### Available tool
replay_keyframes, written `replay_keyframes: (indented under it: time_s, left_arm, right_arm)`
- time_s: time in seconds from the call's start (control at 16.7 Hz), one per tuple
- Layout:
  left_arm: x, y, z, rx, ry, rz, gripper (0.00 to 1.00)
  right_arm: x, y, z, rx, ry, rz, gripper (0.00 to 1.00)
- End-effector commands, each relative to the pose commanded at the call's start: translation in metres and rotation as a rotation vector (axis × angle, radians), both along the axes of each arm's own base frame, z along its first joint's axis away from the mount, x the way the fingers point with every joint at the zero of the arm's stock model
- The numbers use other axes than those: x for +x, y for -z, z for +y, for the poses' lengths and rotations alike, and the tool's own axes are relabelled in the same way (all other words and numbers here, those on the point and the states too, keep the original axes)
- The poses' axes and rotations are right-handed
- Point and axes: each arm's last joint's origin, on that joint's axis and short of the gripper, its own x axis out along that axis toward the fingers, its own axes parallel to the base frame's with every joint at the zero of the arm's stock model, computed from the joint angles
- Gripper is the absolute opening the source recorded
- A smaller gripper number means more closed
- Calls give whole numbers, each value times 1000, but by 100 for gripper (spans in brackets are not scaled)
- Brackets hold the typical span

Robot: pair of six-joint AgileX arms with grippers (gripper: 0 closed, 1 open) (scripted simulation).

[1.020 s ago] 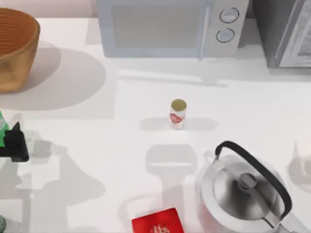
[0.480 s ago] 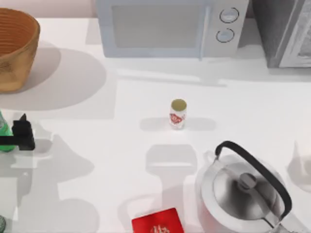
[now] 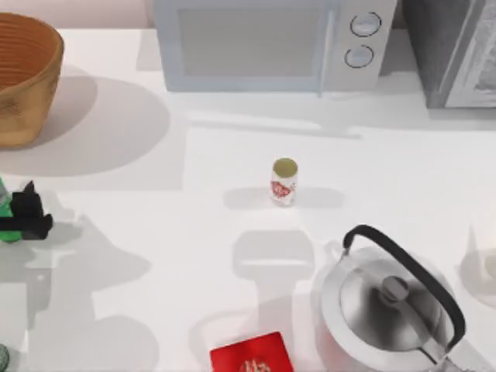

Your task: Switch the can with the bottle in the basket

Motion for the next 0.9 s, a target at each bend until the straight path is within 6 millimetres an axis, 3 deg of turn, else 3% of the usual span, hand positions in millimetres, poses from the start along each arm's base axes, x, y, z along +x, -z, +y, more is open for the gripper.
replay_keyframes:
  time_s: [0.48,0.9]
  left_arm:
    - [0,0,0,0,0,0,2]
    - [0,0,0,0,0,0,0]
  right_arm:
    - [0,0,0,0,0,0,100]
    - [0,0,0,0,0,0,100]
